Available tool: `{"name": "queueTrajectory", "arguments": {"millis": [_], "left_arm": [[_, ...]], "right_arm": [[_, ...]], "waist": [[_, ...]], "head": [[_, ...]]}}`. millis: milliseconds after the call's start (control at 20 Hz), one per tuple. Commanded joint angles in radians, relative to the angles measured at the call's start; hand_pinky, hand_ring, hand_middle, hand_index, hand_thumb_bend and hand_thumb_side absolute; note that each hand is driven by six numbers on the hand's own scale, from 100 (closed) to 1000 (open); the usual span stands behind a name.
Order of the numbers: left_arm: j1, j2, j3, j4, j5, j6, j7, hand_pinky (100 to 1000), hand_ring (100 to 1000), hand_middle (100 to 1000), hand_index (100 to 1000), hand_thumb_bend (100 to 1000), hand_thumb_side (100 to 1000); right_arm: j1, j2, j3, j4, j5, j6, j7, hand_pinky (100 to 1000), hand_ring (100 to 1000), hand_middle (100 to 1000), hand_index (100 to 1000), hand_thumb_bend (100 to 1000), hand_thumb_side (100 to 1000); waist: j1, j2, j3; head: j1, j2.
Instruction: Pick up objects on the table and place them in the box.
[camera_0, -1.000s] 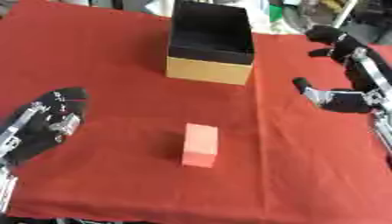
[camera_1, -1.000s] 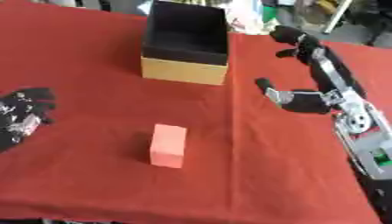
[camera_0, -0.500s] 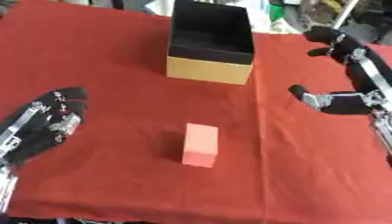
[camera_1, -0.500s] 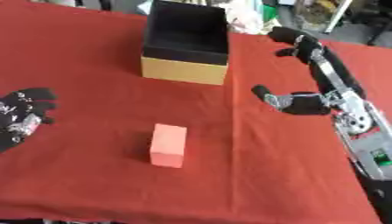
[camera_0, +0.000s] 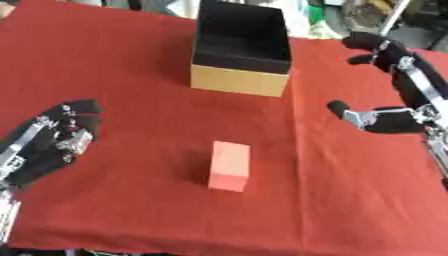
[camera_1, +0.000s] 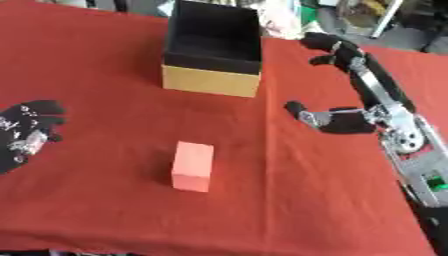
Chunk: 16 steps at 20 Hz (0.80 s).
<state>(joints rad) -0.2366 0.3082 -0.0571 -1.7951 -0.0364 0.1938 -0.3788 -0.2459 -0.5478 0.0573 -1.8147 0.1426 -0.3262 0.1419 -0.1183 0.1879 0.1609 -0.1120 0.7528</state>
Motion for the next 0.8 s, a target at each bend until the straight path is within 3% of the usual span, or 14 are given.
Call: {"name": "queueTrajectory", "arguments": {"millis": [50, 200, 450, 500, 600, 650, 700, 800], "left_arm": [[-0.007, 0.014, 0.006, -0.013, 0.000, -0.002, -0.005, 733, 844, 797, 874, 100, 399], [-0.008, 0.014, 0.005, -0.013, 0.000, -0.002, -0.006, 733, 844, 797, 874, 100, 398], [-0.008, 0.014, 0.005, -0.013, 0.000, -0.002, -0.006, 733, 844, 797, 874, 100, 398], [-0.010, 0.013, 0.002, -0.013, 0.000, -0.003, -0.009, 733, 844, 797, 874, 100, 396], [-0.013, 0.012, -0.002, -0.012, 0.001, -0.003, -0.012, 733, 845, 797, 874, 100, 397], [-0.013, 0.012, -0.001, -0.011, 0.001, -0.003, -0.012, 733, 845, 797, 874, 100, 397], [-0.012, 0.012, -0.001, -0.011, 0.001, -0.003, -0.012, 733, 845, 797, 874, 100, 397], [-0.011, 0.012, 0.000, -0.010, 0.000, -0.003, -0.012, 733, 845, 797, 875, 100, 397]], "right_arm": [[-0.014, -0.045, 0.022, -0.043, -0.030, -0.003, 0.036, 787, 911, 845, 941, 392, 100], [-0.024, -0.054, 0.057, -0.055, -0.061, 0.000, 0.080, 786, 911, 845, 941, 386, 100], [-0.027, -0.057, 0.059, -0.060, -0.082, 0.006, 0.105, 786, 911, 845, 941, 386, 100], [-0.034, -0.064, 0.067, -0.066, -0.086, 0.002, 0.112, 783, 911, 843, 943, 348, 143], [-0.064, -0.071, 0.113, -0.059, -0.097, 0.002, 0.141, 782, 910, 842, 943, 338, 152], [-0.076, -0.067, 0.142, -0.050, -0.103, 0.005, 0.159, 781, 910, 839, 943, 377, 109], [-0.086, -0.063, 0.167, -0.041, -0.108, 0.010, 0.178, 781, 910, 842, 944, 327, 157], [-0.100, -0.056, 0.188, -0.027, -0.120, 0.016, 0.214, 780, 910, 841, 944, 322, 163]], "waist": [[0.005, -0.012, 0.001], [0.005, -0.012, 0.002], [0.005, -0.012, 0.001], [0.006, -0.012, 0.008], [0.009, -0.012, 0.013], [0.009, -0.012, 0.012], [0.010, -0.013, 0.010], [0.011, -0.013, 0.009]], "head": [[-0.001, -0.012], [-0.002, -0.012], [-0.002, -0.012], [-0.010, -0.013], [-0.016, -0.013], [-0.014, -0.012], [-0.013, -0.012], [-0.011, -0.012]]}}
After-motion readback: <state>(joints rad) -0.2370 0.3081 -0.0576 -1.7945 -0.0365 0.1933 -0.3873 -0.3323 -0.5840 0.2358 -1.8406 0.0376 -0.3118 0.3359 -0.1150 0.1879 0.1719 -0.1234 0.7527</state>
